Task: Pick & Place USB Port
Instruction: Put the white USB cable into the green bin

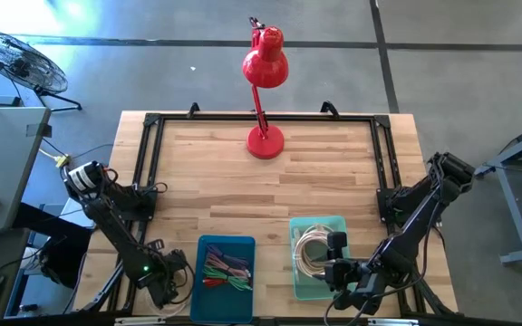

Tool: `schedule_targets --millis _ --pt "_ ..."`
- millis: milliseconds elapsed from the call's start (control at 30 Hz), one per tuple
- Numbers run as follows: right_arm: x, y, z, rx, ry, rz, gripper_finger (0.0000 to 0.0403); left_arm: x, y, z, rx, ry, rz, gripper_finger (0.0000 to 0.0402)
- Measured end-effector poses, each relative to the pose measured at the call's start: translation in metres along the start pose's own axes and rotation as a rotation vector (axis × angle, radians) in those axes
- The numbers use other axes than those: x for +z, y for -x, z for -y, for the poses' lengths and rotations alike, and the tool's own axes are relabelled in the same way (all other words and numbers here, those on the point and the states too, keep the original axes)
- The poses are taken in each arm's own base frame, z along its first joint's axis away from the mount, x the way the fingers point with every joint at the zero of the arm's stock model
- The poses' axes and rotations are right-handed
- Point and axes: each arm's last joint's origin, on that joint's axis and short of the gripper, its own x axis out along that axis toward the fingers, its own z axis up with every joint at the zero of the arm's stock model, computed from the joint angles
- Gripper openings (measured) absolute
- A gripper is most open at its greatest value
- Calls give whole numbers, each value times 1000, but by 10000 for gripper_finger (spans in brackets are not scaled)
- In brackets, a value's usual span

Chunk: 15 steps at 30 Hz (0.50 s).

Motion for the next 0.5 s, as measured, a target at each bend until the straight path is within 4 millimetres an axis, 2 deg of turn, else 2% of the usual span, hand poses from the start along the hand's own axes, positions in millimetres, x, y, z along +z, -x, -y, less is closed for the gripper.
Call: schedule_targets --millis 67,300,500 --pt "0 1 -1 5 1 -1 169 0 0 -1 10 -15 11 17" --pt "-1 1 -1 10 -5 -3 169 0 1 -1 31 3 11 10" --pt "0 1 -1 -13 9 10 169 1 12 -3 132 5 68 10"
